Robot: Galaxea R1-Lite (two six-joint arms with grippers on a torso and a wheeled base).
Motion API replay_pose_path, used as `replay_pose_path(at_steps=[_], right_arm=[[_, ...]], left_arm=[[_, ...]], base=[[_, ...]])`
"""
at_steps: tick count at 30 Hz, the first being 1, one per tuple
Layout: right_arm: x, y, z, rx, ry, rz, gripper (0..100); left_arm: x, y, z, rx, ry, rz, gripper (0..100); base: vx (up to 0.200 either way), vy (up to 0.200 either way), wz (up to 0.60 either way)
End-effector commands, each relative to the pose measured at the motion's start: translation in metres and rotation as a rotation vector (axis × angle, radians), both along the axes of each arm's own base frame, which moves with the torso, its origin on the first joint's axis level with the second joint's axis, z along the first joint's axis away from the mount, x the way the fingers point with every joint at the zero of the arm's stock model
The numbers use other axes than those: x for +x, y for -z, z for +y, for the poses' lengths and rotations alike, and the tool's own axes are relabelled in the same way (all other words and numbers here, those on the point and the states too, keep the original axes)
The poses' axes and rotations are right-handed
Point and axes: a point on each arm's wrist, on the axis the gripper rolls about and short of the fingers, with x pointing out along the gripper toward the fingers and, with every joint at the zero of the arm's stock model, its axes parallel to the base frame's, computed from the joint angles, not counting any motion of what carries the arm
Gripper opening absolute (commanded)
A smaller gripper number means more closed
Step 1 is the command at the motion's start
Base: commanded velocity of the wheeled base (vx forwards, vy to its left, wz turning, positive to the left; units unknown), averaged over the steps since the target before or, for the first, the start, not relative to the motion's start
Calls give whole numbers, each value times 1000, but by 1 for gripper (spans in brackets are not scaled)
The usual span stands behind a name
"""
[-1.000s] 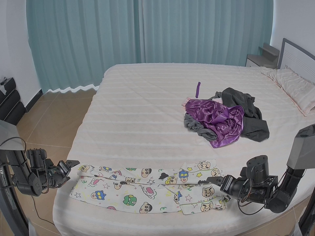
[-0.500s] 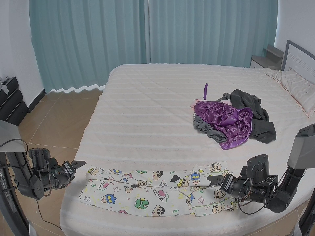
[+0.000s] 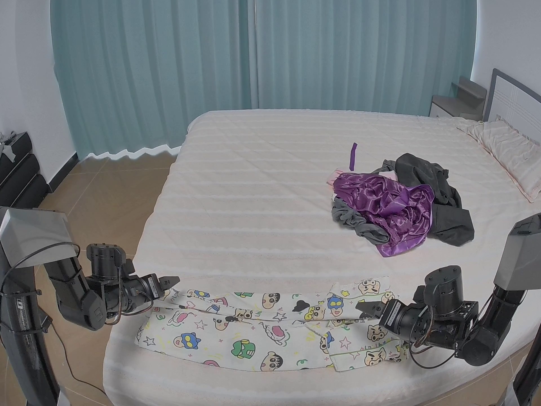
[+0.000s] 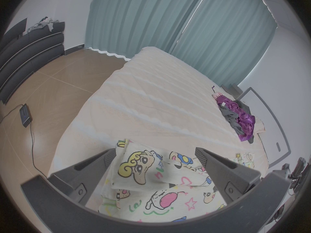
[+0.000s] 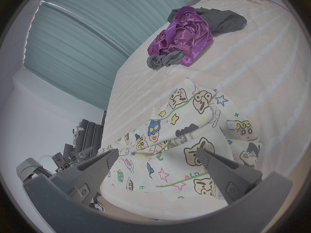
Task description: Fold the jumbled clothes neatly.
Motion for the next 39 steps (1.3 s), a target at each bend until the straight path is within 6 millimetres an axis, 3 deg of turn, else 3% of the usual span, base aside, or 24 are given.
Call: replay_pose_path(at_steps=[1, 10, 11, 19, 26, 35, 39], right_arm=[[0, -1, 1, 6, -3, -11, 100], [1, -2, 2, 11, -4, -20, 100], [1, -2, 2, 12, -4, -22, 100], [1, -1, 1, 12, -4, -19, 100], [1, -2, 1, 12, -4, -20, 100], [7, 1, -6, 7, 33, -14, 100], [13, 13, -10, -10, 57, 19, 100]], left_arm=[[8, 15, -5, 27, 14, 28, 100], [7, 20, -6, 32, 19, 42, 100], [7, 20, -6, 32, 19, 42, 0], [4, 18, 0, 47, -16, 44, 0], [11, -5, 0, 35, -25, -38, 0], [33, -24, 0, -21, -51, -134, 0], [44, -32, -1, -83, -83, -169, 0]], base=[[0, 0, 0], [0, 0, 0], [0, 0, 0], [0, 0, 0], [0, 0, 0], [0, 0, 0], [0, 0, 0]])
